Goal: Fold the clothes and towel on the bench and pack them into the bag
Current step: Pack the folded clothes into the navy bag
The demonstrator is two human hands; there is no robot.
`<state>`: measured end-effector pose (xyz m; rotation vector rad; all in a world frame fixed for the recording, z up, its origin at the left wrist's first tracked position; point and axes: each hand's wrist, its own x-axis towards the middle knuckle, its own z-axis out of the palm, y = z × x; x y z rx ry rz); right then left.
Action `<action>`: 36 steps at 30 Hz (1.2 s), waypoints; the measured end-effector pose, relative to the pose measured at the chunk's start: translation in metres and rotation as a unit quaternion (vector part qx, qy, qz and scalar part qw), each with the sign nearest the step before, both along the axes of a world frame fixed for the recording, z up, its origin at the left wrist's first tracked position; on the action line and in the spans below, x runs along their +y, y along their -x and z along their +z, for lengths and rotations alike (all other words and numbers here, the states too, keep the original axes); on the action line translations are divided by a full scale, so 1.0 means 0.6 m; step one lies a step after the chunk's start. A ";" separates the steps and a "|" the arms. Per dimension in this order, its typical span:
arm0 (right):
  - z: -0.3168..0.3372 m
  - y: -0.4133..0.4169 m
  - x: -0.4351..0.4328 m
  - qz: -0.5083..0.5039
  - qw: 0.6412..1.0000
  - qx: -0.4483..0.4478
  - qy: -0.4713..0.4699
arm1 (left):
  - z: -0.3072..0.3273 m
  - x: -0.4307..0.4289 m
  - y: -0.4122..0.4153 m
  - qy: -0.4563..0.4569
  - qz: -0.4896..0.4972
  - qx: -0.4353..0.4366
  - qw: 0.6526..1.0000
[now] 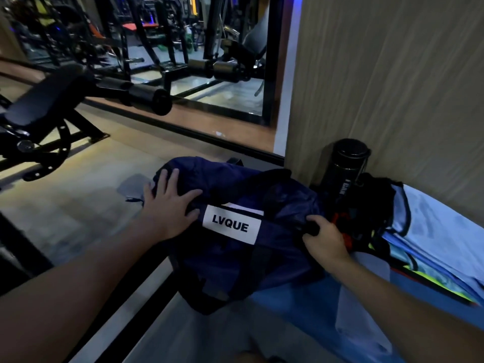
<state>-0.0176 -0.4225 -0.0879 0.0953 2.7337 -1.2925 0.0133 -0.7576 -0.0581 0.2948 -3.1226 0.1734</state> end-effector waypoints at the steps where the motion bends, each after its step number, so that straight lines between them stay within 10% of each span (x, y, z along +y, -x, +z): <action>1: -0.002 -0.002 -0.004 -0.003 0.999 0.000 0.032 | 0.002 -0.015 0.007 0.002 0.012 -0.002 1.000; 14: -0.026 0.021 0.012 -0.039 0.998 0.040 0.042 | -0.001 -0.102 0.075 -0.186 0.042 -0.039 0.981; 36: 0.202 -0.078 0.062 0.029 0.955 0.258 0.142 | 0.218 -0.033 -0.123 -0.319 -0.038 0.252 0.913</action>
